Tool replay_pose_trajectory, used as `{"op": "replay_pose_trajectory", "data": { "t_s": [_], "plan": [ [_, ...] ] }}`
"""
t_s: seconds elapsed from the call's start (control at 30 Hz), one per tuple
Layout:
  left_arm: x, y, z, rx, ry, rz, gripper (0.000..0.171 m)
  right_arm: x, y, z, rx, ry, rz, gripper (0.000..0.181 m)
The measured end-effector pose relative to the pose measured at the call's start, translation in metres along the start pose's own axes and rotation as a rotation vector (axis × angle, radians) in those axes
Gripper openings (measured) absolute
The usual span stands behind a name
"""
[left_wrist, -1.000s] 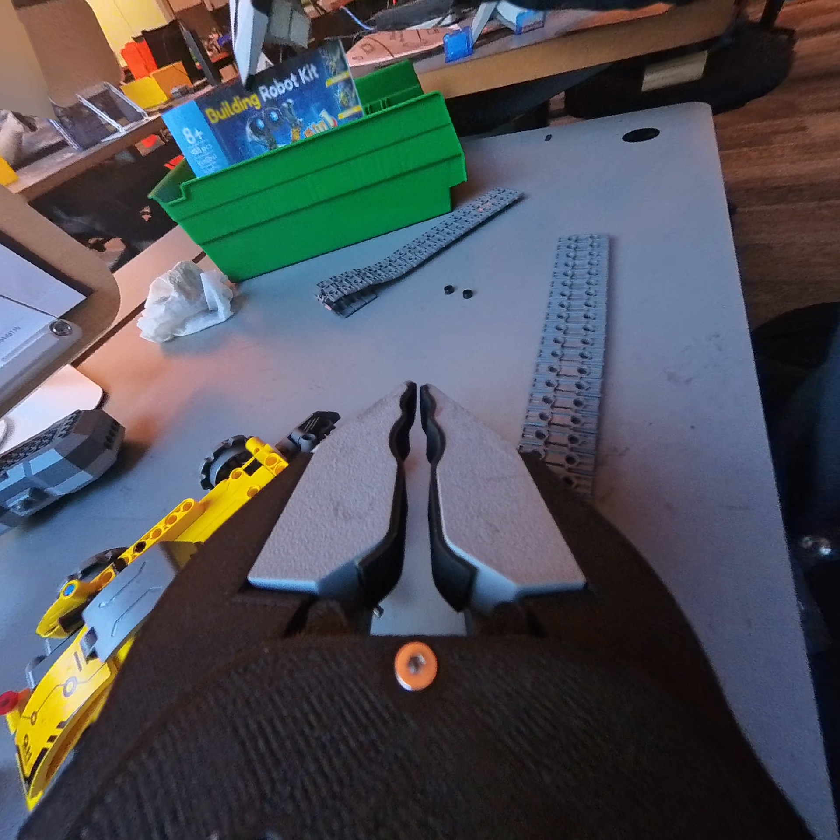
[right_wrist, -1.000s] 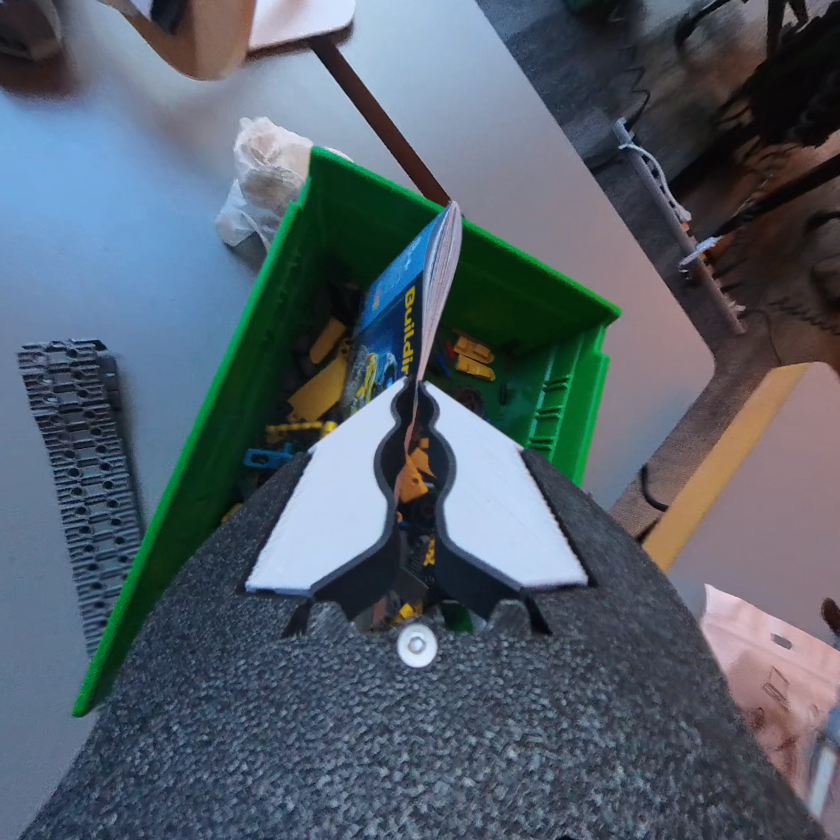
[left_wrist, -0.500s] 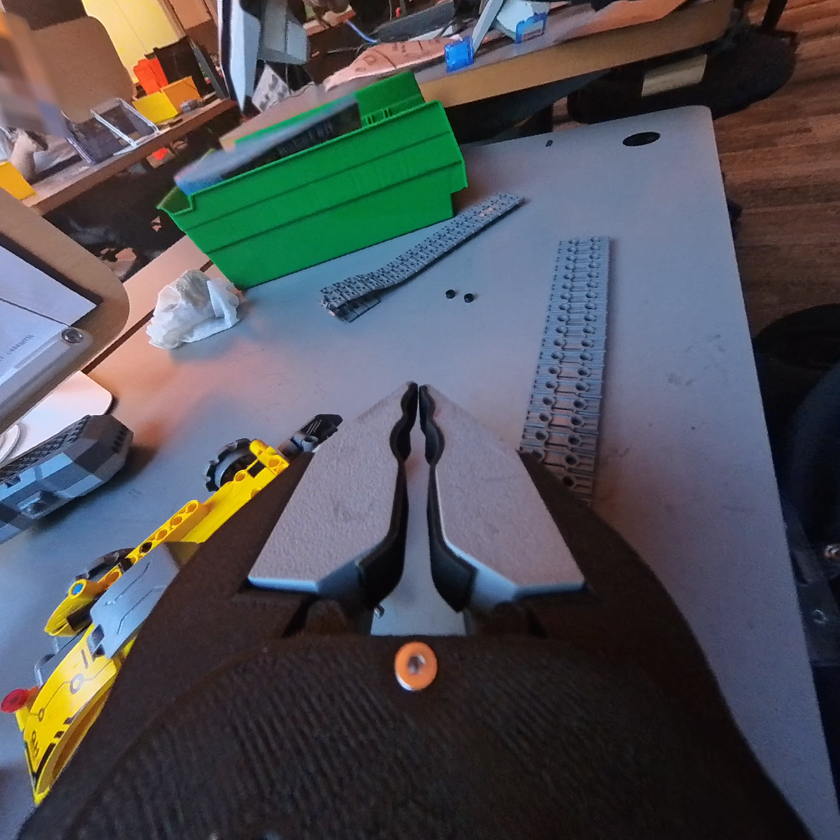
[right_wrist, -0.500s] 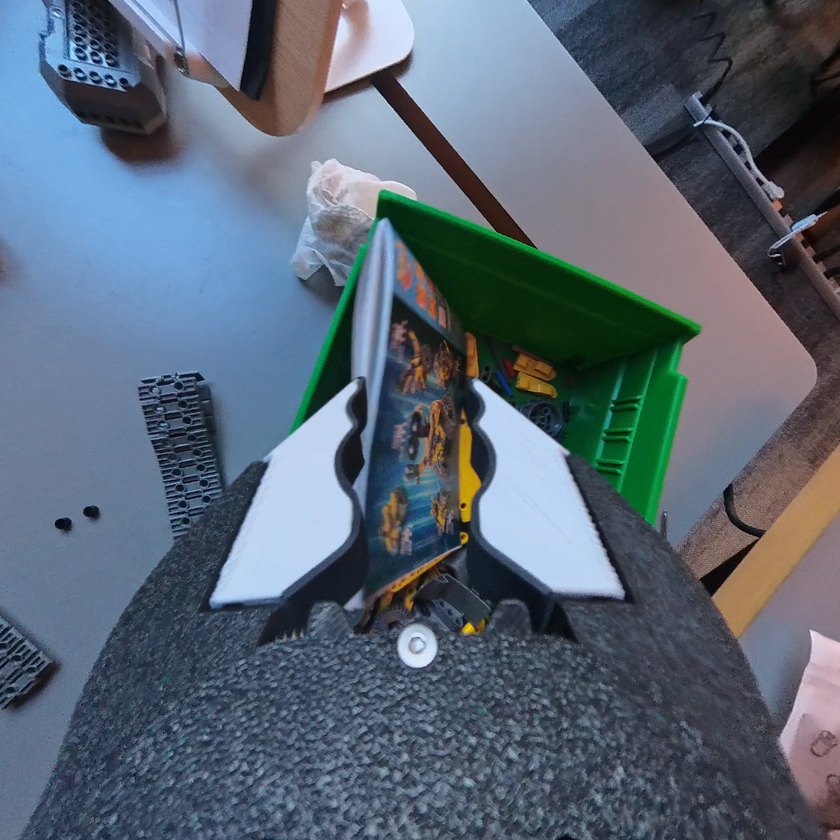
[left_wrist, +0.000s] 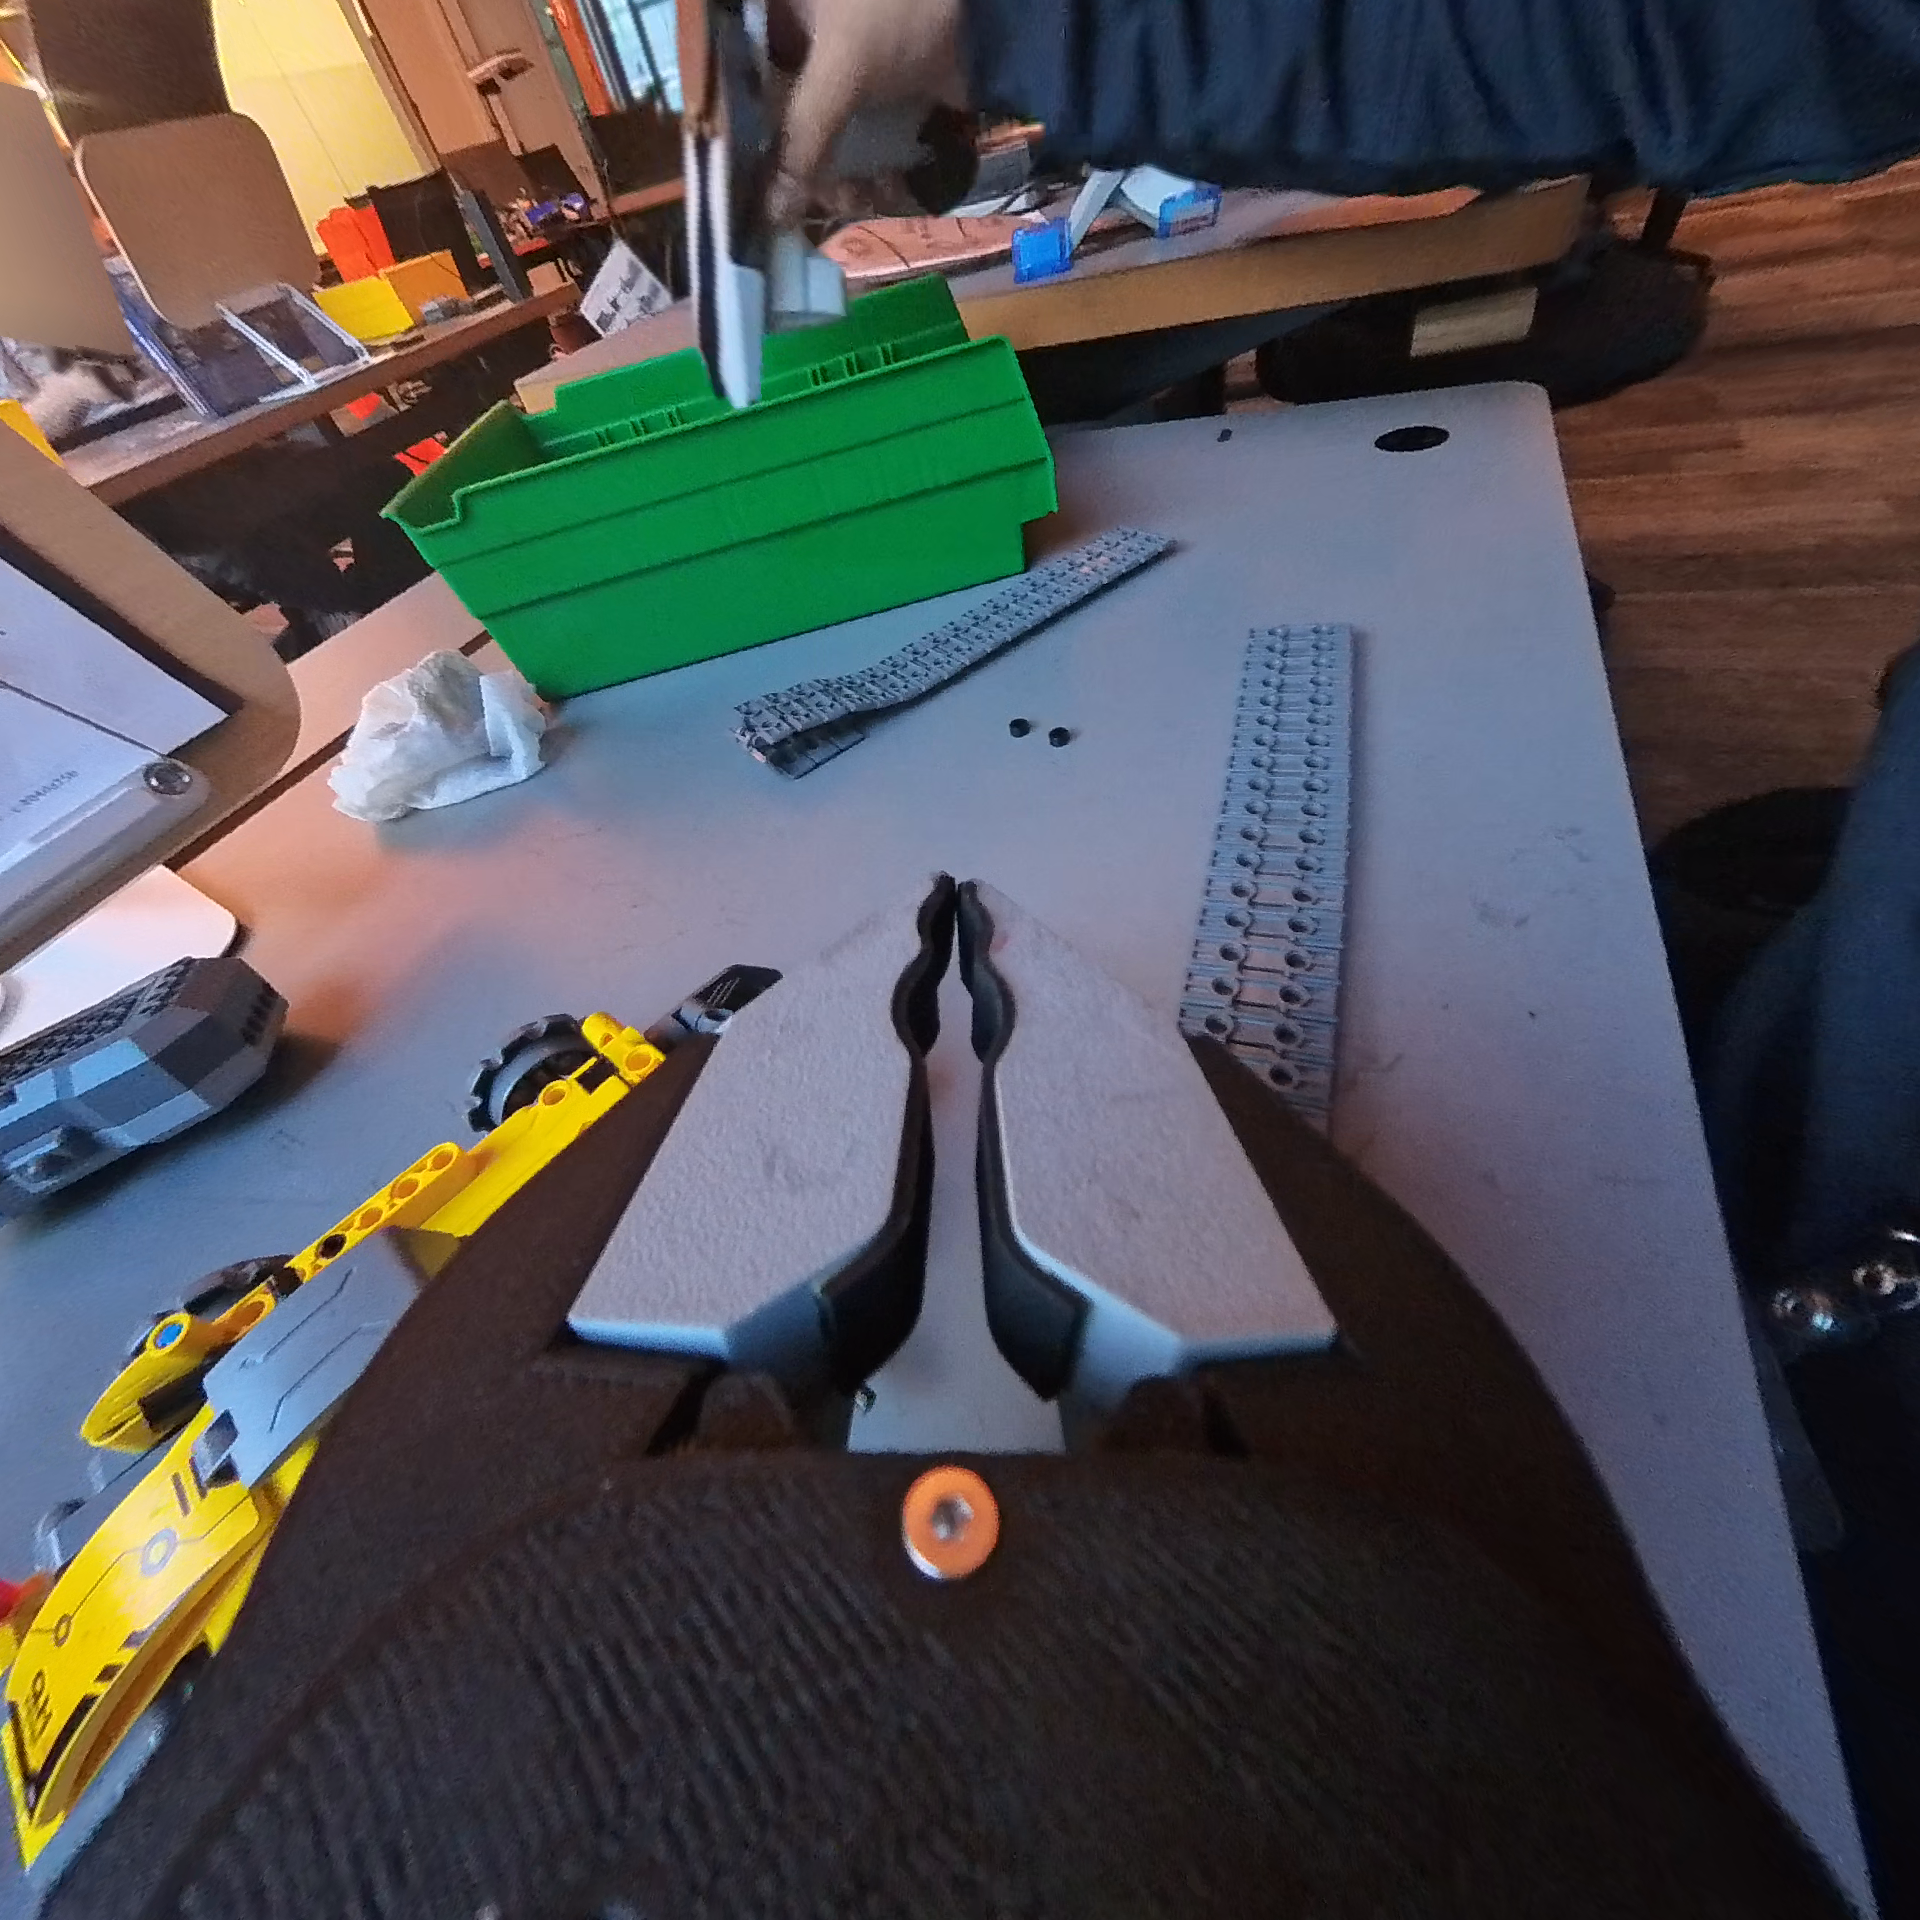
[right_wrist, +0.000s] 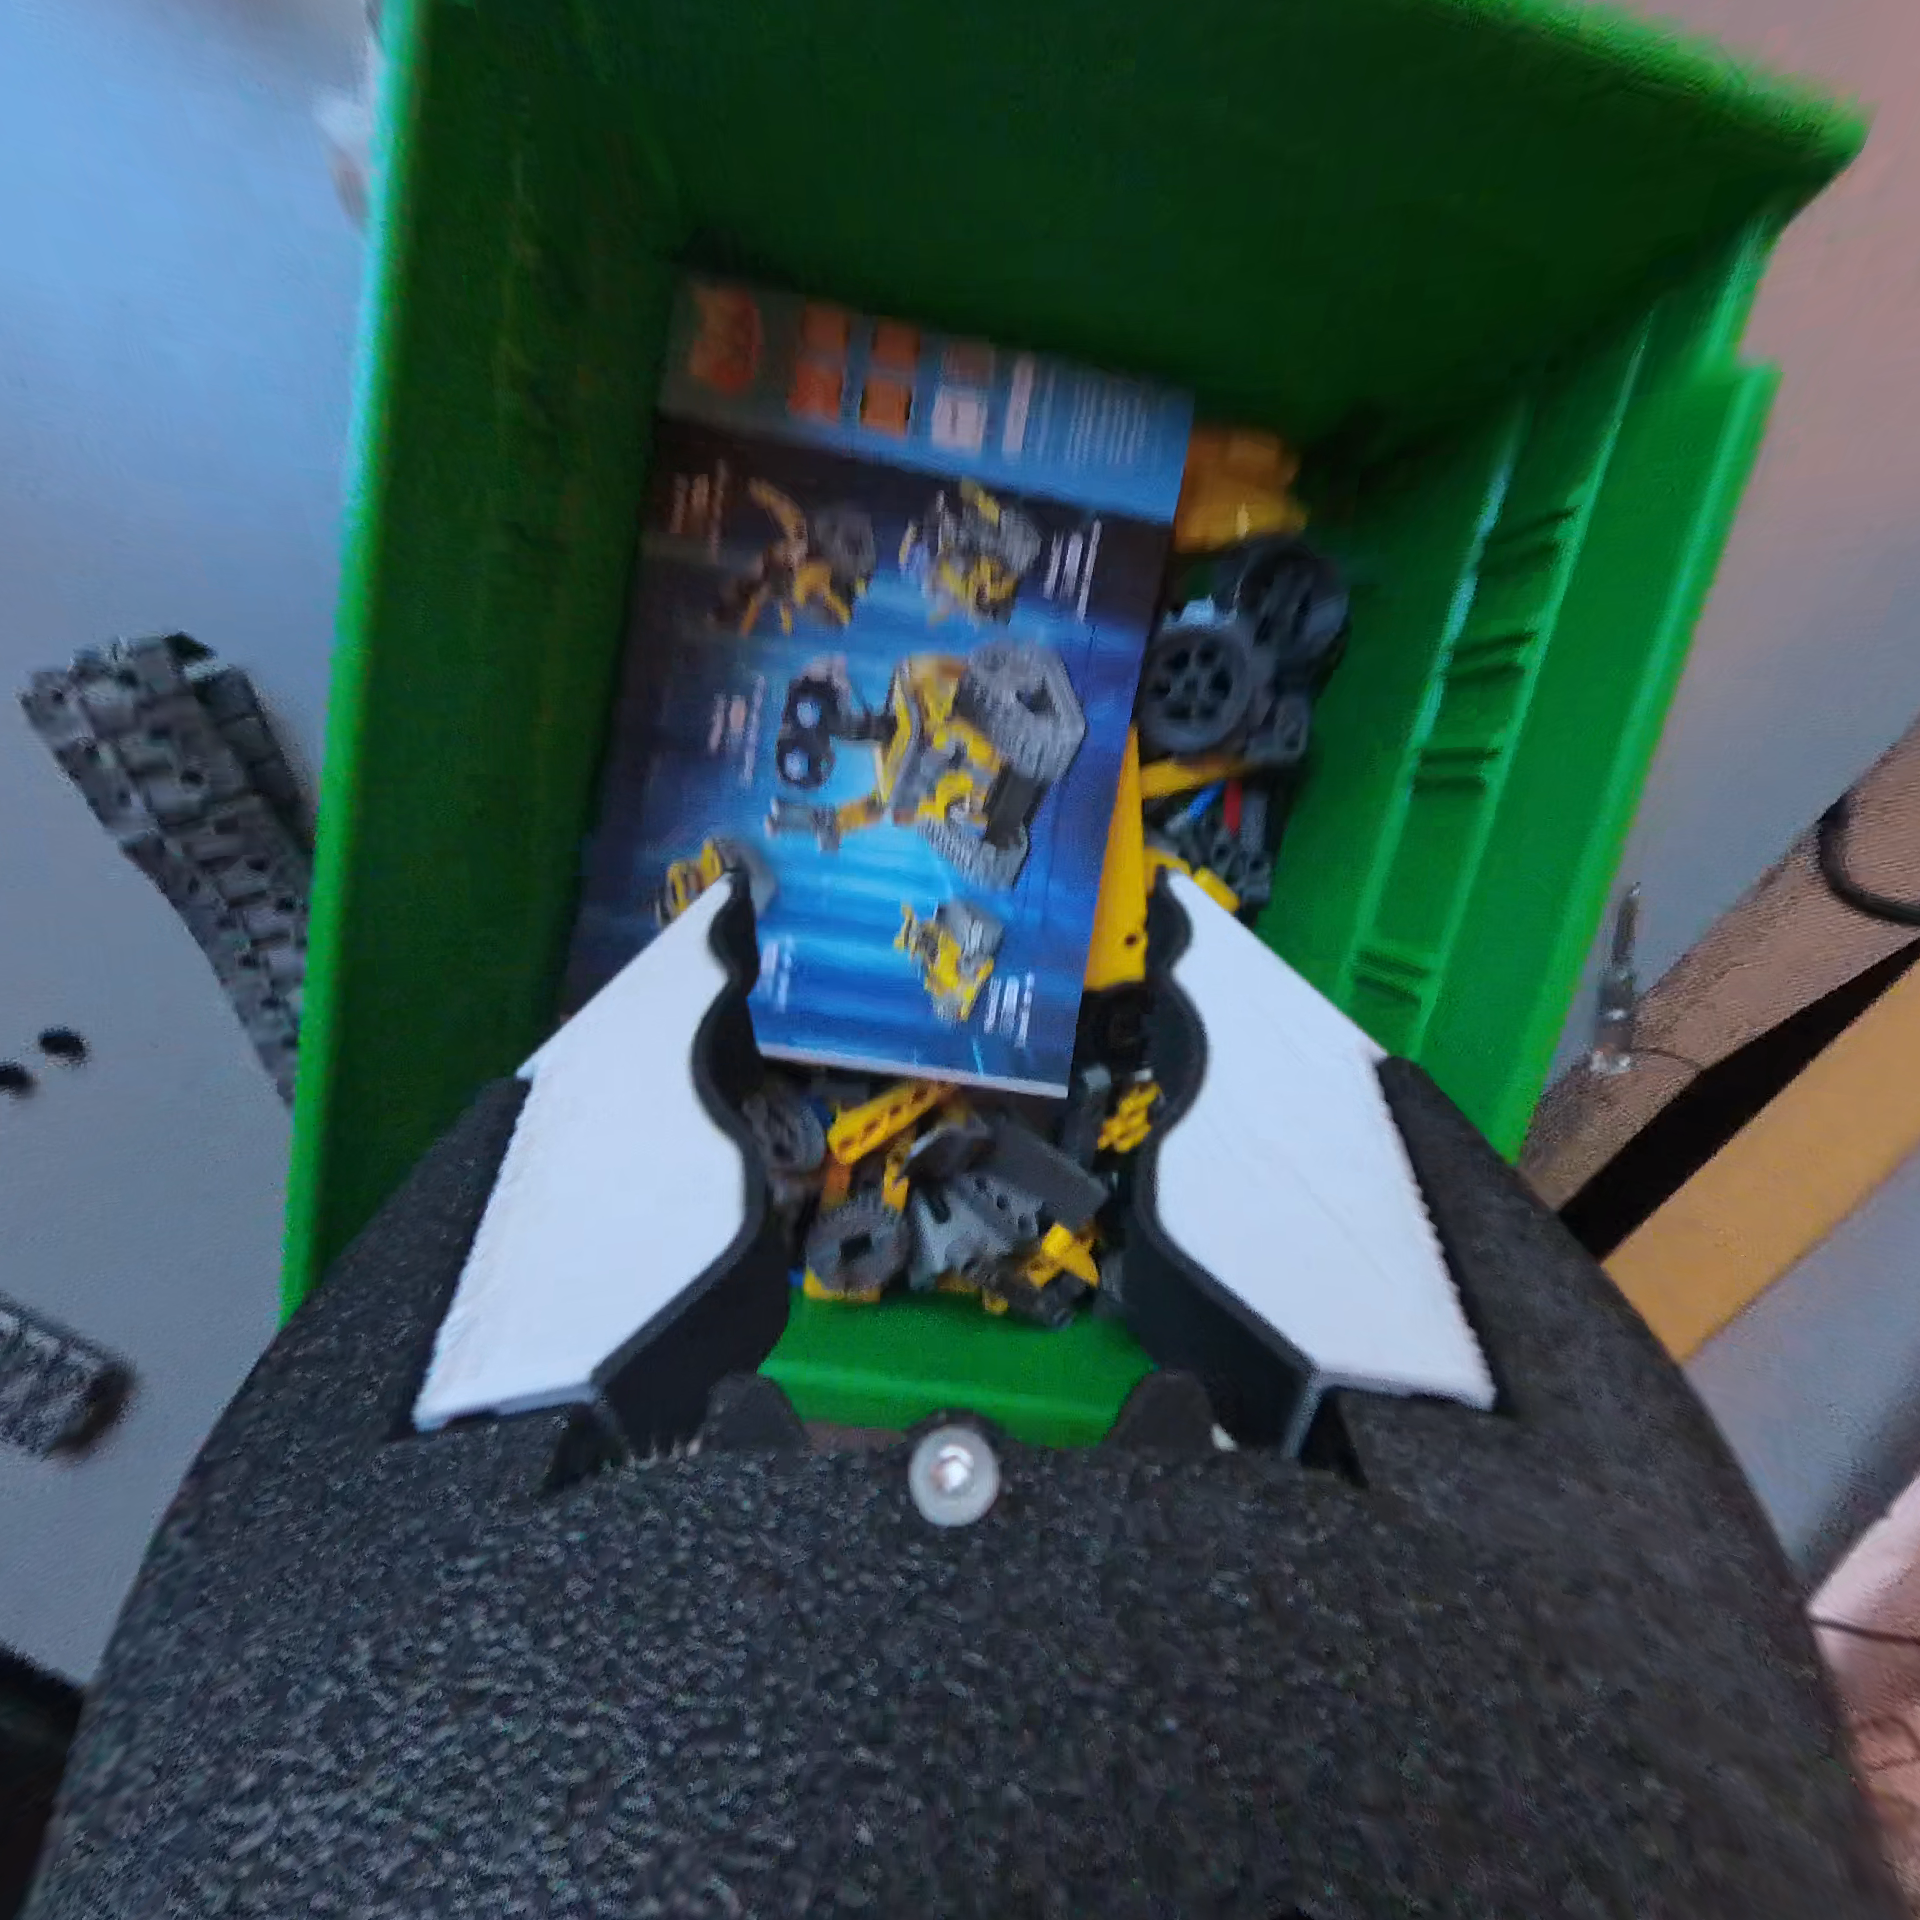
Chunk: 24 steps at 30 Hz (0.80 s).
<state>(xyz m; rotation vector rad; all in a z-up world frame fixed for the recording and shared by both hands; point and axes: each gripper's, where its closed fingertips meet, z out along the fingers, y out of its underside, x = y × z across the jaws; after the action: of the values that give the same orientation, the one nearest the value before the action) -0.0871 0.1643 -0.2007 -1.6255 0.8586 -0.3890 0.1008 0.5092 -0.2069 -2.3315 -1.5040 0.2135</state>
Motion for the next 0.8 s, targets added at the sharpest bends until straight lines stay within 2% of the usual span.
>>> {"op": "replay_pose_trajectory", "data": {
  "t_s": [0.07, 0.13, 0.17, 0.27, 0.33, 0.47, 0.57, 0.7, 0.8],
  "plan": [
    [0.0, -0.001, 0.0, 0.004, -0.001, -0.003, 0.0, 0.002, 0.018, -0.002, 0.002, 0.071, -0.161, 0.071],
    [0.0, 0.0, 0.0, -0.002, 0.004, -0.009, 0.0, -0.005, 0.029, -0.004, 0.037, 0.103, -0.317, 0.056],
    [0.0, 0.001, 0.001, -0.01, 0.011, -0.013, 0.0, -0.009, 0.031, -0.005, 0.069, 0.122, -0.38, 0.057],
    [0.002, 0.005, 0.005, -0.041, 0.03, -0.017, 0.0, 0.003, 0.042, -0.008, 0.045, 0.304, -0.606, 0.048],
    [0.002, 0.007, 0.006, -0.054, 0.027, -0.009, 0.0, 0.006, 0.049, -0.006, 0.0, 0.387, -0.727, 0.056],
    [0.0, 0.008, 0.006, -0.062, -0.002, -0.002, 0.0, -0.006, 0.048, 0.009, 0.015, 0.479, -0.936, 0.048],
    [-0.002, 0.009, 0.007, -0.071, -0.005, -0.012, 0.0, -0.017, 0.045, 0.02, 0.063, 0.52, -1.012, 0.044],
    [-0.002, 0.009, 0.007, -0.067, -0.014, -0.009, 0.0, -0.025, 0.043, 0.028, 0.145, 0.539, -1.018, 0.029],
    [-0.002, 0.009, 0.007, -0.067, -0.007, -0.014, 0.0, -0.031, 0.043, 0.031, 0.164, 0.585, -1.064, 0.005]
  ]
}}
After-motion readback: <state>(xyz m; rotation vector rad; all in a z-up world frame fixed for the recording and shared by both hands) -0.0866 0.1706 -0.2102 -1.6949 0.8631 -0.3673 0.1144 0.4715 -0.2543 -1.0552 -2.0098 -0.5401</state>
